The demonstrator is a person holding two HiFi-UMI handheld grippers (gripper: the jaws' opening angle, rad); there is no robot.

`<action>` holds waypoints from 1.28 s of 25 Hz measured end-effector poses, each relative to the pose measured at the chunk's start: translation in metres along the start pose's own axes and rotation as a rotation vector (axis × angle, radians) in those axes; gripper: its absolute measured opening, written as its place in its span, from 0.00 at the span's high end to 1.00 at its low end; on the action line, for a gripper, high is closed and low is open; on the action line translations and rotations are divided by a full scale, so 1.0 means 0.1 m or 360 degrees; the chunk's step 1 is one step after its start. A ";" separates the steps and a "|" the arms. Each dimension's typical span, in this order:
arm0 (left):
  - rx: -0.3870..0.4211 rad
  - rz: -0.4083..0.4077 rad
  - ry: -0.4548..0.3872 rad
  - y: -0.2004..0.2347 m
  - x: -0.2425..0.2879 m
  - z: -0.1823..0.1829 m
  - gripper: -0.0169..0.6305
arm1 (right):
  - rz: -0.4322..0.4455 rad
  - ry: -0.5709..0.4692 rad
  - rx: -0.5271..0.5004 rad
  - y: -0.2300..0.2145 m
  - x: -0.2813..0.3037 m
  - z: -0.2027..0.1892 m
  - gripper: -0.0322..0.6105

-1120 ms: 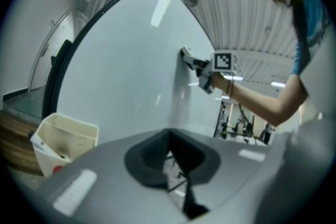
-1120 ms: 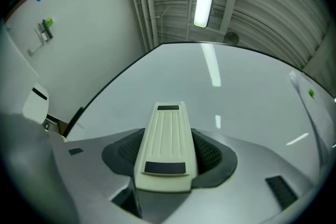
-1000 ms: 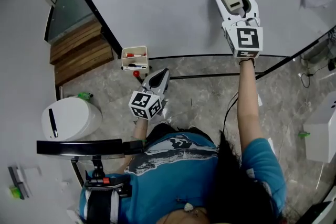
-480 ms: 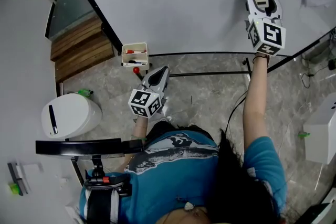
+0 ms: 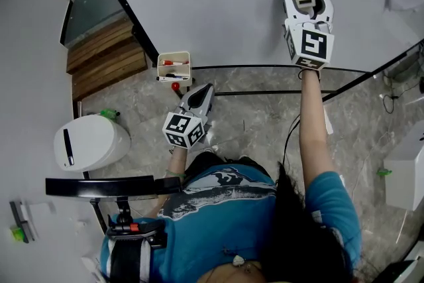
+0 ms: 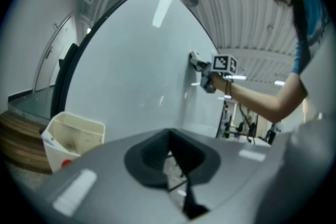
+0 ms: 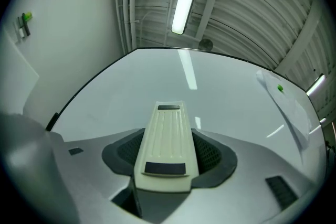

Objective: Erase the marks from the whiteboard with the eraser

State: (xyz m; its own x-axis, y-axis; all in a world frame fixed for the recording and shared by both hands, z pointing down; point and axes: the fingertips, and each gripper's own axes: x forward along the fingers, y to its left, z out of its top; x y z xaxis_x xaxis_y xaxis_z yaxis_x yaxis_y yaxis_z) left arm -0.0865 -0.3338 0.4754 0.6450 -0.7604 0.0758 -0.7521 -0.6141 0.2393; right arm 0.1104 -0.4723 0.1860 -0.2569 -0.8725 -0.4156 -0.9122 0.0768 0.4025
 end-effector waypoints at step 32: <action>-0.0026 0.0145 0.0012 0.30 -0.20 -0.11 0.97 | 0.0685 0.0036 -0.0516 2.32 -0.08 -0.59 0.54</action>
State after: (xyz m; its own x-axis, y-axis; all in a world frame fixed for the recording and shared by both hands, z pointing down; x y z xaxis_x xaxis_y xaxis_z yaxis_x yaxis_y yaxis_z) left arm -0.1208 -0.3344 0.4920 0.5750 -0.8114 0.1052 -0.8055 -0.5388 0.2468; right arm -0.0805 -0.4756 0.3312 -0.5757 -0.8053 -0.1414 -0.5797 0.2800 0.7652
